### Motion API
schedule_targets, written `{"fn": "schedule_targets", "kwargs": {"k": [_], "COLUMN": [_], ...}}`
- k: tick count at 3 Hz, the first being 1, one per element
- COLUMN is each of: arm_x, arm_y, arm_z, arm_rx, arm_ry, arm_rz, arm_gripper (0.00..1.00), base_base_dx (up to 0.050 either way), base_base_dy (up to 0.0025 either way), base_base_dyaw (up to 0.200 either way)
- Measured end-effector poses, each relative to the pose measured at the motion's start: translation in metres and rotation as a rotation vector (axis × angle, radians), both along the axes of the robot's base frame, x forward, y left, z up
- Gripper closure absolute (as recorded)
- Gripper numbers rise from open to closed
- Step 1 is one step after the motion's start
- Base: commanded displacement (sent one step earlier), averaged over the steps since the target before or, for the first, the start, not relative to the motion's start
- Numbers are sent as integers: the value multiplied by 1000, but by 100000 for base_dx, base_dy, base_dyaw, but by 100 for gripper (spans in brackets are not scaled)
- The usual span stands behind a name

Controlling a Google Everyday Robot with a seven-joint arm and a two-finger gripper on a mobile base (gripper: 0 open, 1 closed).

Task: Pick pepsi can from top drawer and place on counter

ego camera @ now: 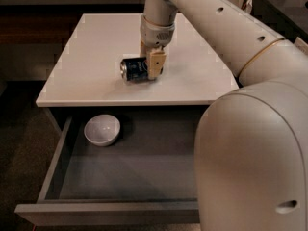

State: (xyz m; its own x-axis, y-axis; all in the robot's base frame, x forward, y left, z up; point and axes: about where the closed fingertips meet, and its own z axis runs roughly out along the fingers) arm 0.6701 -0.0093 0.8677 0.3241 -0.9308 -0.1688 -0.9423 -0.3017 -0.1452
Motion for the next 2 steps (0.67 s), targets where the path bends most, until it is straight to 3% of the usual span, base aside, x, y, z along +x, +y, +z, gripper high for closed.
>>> {"fn": "schedule_targets", "kwargs": {"k": [1, 2], "arm_x": [10, 14], "arm_y": [3, 5], "arm_z": [-6, -8], "arm_rx": [1, 4], "arm_ry": [19, 26], "arm_rz": [-44, -70], "arm_gripper": [83, 59], "base_base_dx": [0, 0], "base_base_dy": [0, 0], "base_base_dyaw": [0, 0]}}
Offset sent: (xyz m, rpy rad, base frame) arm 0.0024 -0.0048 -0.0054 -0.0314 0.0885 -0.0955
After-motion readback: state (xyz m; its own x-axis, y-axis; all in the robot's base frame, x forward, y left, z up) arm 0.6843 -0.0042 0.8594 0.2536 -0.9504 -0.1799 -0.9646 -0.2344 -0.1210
